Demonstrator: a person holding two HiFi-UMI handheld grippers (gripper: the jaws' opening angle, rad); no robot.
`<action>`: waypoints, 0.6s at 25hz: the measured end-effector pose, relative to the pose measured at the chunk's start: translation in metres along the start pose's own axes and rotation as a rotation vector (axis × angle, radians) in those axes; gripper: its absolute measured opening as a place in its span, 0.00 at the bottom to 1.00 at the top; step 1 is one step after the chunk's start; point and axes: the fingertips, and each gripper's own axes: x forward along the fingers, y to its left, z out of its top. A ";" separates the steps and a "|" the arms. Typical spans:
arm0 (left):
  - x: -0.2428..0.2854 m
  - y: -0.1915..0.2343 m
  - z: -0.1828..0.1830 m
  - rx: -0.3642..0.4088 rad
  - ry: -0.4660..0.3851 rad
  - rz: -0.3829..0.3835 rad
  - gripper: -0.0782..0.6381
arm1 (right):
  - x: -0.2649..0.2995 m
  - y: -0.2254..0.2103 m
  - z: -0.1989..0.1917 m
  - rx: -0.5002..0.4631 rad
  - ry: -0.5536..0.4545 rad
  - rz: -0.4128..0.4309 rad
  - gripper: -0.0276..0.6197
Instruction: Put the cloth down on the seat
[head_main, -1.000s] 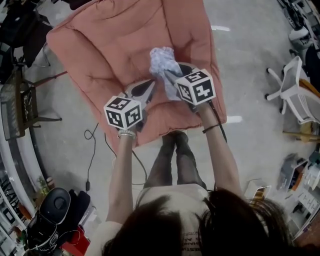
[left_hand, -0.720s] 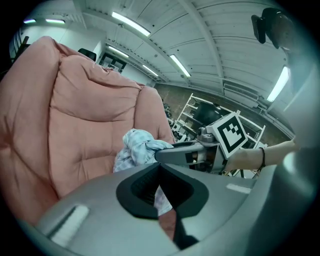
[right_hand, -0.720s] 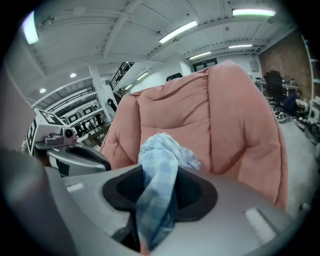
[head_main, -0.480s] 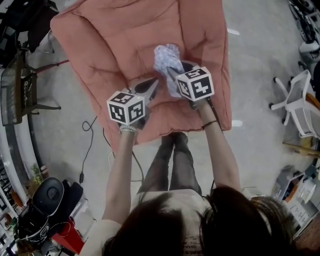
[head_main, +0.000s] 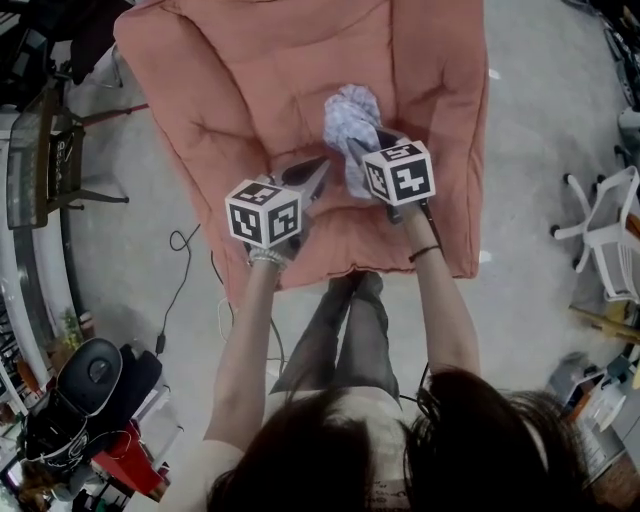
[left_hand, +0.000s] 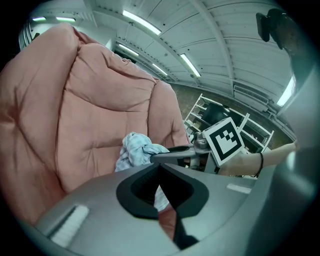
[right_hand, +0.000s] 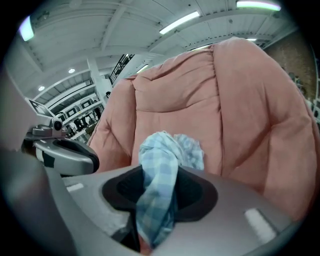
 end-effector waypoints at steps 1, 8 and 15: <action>0.001 0.001 -0.001 -0.002 0.003 -0.001 0.09 | 0.003 -0.001 -0.001 0.002 0.007 -0.005 0.30; 0.009 0.007 -0.010 -0.020 0.014 -0.001 0.09 | 0.017 -0.008 -0.014 0.013 0.065 -0.019 0.30; 0.014 0.004 -0.021 -0.038 0.027 0.004 0.09 | 0.025 -0.012 -0.036 0.059 0.129 -0.014 0.31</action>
